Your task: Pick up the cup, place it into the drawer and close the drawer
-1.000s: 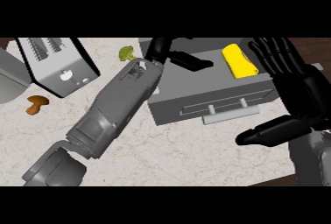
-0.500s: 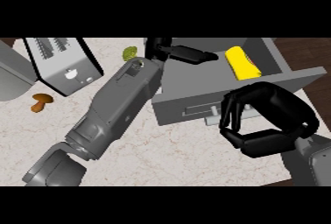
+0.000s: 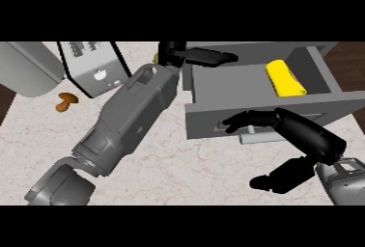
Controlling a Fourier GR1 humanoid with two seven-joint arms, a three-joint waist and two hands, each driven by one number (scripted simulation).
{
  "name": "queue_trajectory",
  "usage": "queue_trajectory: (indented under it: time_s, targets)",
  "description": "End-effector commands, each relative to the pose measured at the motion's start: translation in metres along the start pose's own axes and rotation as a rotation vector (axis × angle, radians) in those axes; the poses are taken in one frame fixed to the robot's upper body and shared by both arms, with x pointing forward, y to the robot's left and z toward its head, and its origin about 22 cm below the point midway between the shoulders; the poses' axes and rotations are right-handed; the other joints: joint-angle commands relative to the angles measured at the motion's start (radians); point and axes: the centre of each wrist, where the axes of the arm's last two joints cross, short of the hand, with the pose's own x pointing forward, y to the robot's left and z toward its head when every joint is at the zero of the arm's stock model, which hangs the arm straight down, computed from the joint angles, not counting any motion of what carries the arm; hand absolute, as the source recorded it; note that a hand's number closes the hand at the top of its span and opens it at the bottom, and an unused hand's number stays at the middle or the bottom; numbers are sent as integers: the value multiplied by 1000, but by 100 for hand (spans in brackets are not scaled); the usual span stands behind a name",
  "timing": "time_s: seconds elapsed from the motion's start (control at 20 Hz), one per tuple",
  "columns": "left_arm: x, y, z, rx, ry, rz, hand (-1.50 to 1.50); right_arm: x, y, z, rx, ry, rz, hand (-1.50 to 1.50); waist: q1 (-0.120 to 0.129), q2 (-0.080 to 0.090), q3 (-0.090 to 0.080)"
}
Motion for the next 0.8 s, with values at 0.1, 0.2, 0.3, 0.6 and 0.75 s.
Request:
queue_trajectory:
  time_s: [0.1,0.2,0.3,0.6,0.75]
  targets:
    - [-7,6,4,27,-24,57,-150,-43,35,-22,-27,156,129,-150,64,-1,1]
    - [-7,7,8,5,-9,94,-150,-63,53,-24,9,203,132,-150,93,-12,0]
    - [-34,23,29,23,-18,99,-150,-83,38,-31,64,263,133,-150,101,-9,0]
    - [-32,47,31,39,-31,122,-150,-143,66,-50,89,359,183,150,148,-3,2]
    - [-37,69,41,22,-26,134,-150,-155,42,-61,6,347,158,150,166,-4,2]
